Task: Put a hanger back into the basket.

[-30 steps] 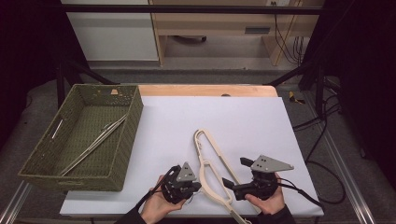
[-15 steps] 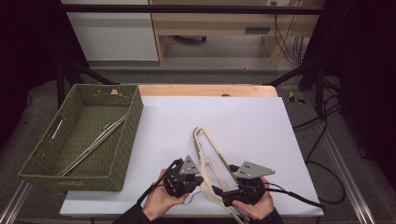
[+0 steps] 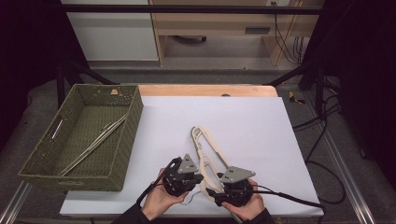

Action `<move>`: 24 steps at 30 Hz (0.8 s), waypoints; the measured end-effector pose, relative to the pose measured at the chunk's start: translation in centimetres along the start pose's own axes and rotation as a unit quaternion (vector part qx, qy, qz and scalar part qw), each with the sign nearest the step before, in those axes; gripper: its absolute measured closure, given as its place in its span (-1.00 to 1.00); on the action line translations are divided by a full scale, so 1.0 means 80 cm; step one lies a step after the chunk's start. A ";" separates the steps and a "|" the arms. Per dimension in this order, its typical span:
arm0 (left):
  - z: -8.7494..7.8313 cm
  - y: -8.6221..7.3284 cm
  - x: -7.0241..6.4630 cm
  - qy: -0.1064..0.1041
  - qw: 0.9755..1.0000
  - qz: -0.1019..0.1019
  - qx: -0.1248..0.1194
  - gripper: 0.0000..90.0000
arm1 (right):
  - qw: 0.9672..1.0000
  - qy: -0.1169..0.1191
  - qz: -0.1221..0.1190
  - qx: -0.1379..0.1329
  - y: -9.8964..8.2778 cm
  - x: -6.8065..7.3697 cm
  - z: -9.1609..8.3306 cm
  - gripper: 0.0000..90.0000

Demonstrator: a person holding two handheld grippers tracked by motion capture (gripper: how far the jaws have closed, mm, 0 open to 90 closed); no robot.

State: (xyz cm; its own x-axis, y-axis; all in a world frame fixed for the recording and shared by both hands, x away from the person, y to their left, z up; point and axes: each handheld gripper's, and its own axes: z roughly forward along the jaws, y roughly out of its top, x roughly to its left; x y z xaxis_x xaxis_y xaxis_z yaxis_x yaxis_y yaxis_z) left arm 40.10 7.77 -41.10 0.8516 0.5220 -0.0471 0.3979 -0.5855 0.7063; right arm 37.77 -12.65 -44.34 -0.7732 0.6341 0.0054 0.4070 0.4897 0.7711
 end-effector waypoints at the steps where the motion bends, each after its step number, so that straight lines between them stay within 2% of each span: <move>1: 0.000 0.000 0.000 0.001 1.000 0.002 -0.001 0.97 | 1.000 0.000 -0.003 0.004 -0.001 0.000 0.002 -0.08; 3: 0.001 0.000 -0.002 0.001 1.000 0.001 -0.003 0.97 | 1.000 -0.001 -0.003 0.007 -0.001 0.000 0.003 -0.02; 10: 0.001 0.001 -0.007 0.003 1.000 0.008 0.000 0.97 | 1.000 -0.005 -0.020 0.018 -0.004 0.000 0.008 0.37; 14: 0.002 0.000 -0.006 0.001 1.000 0.002 -0.005 0.97 | 1.000 0.014 -0.019 0.018 -0.004 0.001 0.010 0.59; 19: 0.001 0.000 -0.007 0.002 1.000 0.006 -0.006 0.96 | 0.999 0.020 -0.028 0.019 -0.004 0.000 0.009 0.62; 24: -0.002 0.000 -0.007 -0.003 1.000 0.005 -0.019 0.93 | 0.999 0.019 -0.023 0.018 -0.003 -0.001 0.007 0.64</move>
State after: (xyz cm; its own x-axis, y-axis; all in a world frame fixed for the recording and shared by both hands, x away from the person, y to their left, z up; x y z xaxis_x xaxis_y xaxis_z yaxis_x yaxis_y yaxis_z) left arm 39.56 7.57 -40.97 0.8575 0.5127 -0.0431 0.3760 -0.5671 0.7328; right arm 38.00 -12.43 -44.89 -0.8097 0.5868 -0.0051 0.3869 0.5404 0.7472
